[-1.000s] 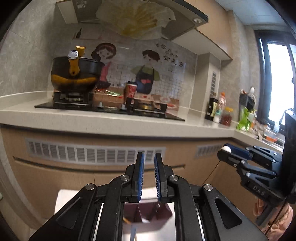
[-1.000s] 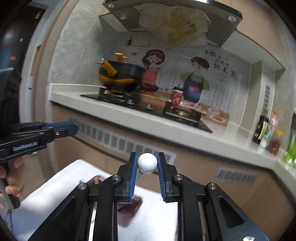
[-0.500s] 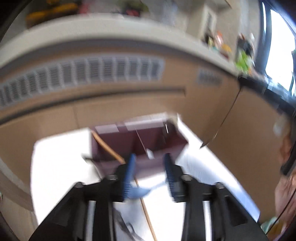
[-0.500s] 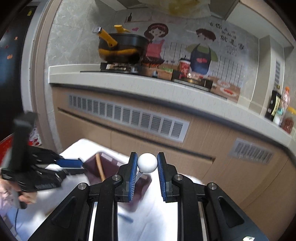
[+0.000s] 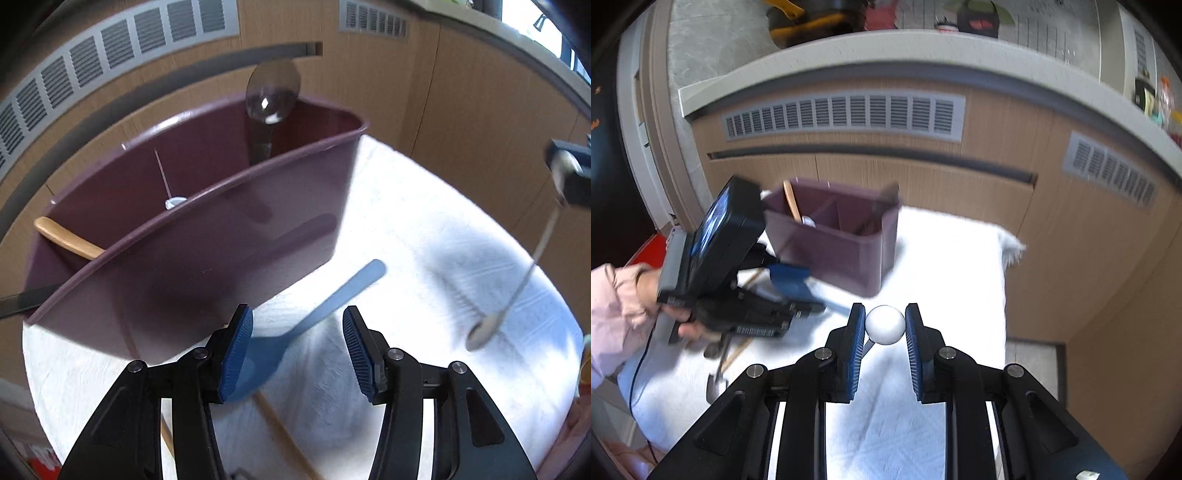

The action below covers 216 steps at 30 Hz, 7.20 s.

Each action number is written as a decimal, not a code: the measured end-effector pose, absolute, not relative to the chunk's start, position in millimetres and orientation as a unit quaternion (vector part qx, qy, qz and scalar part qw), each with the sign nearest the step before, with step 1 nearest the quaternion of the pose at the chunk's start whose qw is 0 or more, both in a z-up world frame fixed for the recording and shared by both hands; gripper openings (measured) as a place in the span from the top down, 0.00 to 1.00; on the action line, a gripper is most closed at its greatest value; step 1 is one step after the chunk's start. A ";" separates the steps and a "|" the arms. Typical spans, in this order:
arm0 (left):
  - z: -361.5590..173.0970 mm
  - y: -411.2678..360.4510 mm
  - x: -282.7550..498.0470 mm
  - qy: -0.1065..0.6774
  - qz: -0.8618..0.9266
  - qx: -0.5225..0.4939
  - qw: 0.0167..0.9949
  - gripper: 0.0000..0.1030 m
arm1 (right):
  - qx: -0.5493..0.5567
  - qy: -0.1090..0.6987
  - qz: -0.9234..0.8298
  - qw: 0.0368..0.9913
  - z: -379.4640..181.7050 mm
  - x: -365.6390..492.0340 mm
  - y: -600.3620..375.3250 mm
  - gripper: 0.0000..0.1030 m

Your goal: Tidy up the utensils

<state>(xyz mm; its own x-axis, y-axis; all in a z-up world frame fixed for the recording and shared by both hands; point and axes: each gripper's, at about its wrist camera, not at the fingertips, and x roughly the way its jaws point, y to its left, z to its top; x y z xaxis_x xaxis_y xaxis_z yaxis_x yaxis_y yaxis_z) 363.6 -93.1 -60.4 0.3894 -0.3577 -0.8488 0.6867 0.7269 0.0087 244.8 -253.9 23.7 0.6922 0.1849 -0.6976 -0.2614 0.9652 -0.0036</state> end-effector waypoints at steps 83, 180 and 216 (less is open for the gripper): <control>49.1 33.4 368.5 0.323 -0.161 -0.071 0.930 0.64 | -0.060 0.274 0.102 0.955 77.3 340.0 -211.6 0.04; -69.3 10.1 289.5 0.562 -0.179 0.001 0.808 0.68 | -0.005 0.477 0.183 0.860 -50.8 245.9 -173.5 0.94; -21.2 46.0 202.7 0.336 -0.062 -0.029 0.939 0.72 | 0.023 0.492 0.118 0.862 -79.4 265.4 -178.4 0.75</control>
<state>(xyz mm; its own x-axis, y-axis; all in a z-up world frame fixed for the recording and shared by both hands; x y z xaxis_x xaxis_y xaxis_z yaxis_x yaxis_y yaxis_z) 202.7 46.0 -21.2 0.7668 -0.1366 -0.6271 0.0982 0.9906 -0.0957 265.4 -178.4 -79.4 0.4886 0.2262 -0.8427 -0.1803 0.9711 0.1561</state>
